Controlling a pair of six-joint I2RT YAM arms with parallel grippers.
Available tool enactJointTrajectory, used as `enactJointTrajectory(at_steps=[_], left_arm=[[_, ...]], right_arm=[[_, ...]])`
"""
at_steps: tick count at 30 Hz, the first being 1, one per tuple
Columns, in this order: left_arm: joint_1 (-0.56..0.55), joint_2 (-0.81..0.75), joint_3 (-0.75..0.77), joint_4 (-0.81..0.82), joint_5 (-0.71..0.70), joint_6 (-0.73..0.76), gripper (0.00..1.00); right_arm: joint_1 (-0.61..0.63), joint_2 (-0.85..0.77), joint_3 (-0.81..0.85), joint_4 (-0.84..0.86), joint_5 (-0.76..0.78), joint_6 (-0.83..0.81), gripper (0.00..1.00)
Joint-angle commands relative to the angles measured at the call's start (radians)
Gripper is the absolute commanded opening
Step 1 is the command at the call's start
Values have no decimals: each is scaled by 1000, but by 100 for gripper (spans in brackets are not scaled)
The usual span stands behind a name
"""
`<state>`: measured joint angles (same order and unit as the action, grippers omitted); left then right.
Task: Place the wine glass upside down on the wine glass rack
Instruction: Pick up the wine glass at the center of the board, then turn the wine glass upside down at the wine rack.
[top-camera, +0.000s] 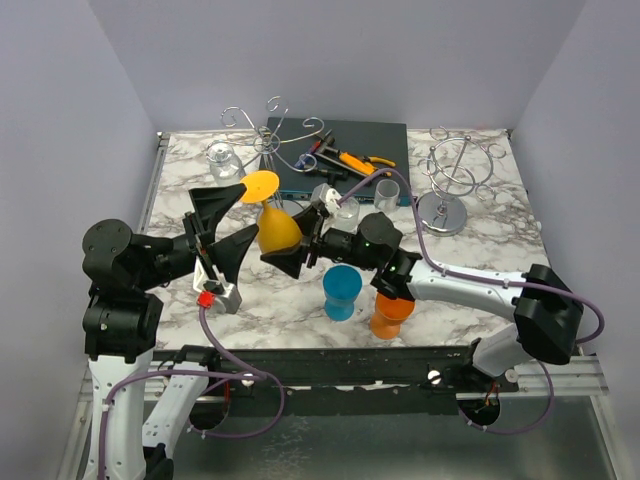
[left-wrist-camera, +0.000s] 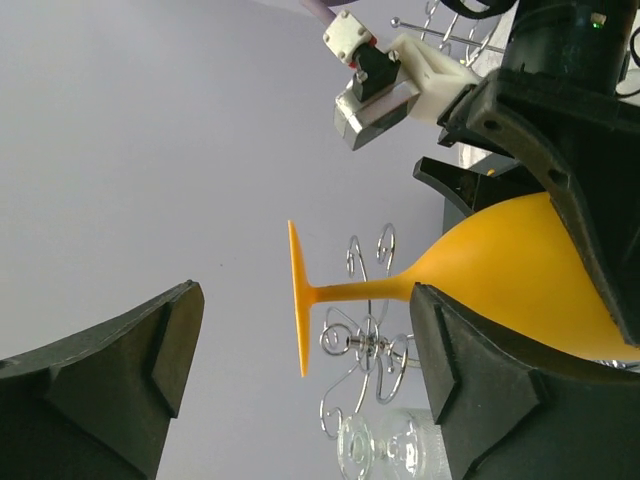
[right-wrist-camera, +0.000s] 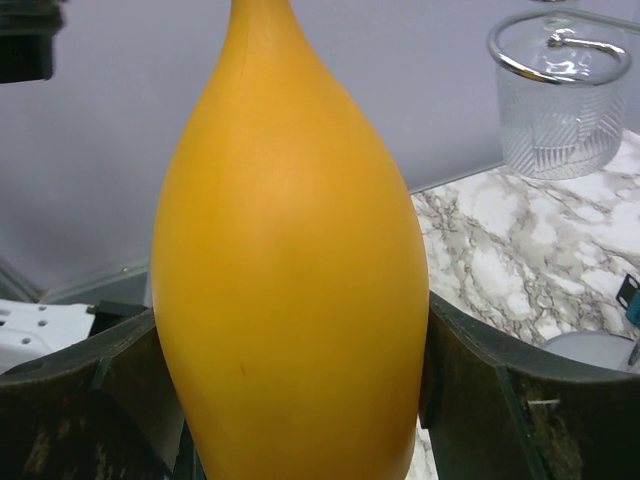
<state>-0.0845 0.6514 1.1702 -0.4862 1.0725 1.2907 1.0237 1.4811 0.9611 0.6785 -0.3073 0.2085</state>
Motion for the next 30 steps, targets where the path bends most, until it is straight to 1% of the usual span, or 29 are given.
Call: enactJointTrajectory(at_steps=[1,4,8,15,19,22,26,30], left_arm=[[3,15,4,6,-15,31,95],[3,26,20,7,-68,16,99],[3,51,39,6,-174,15,99],[3,176,213,9,-380,-296,99],[3,221,264,10,-449,-464,99],[3,239,278,11,-482,-562,99],[3,266,300,12,-539,-651,99],[2,286,305,13,-587,-675,99]], right_arm=[[-3,52,-5,111,126,-24,77],[-21,75,-13,149,171,-24,77],[-47,95,-32,187,210,-9,77],[-75,146,-16,199,233,-1,76],[-88,179,6,194,238,0,75],[-98,205,26,197,235,5,75],[-102,244,64,198,229,6,75],[-102,288,108,207,214,15,74]])
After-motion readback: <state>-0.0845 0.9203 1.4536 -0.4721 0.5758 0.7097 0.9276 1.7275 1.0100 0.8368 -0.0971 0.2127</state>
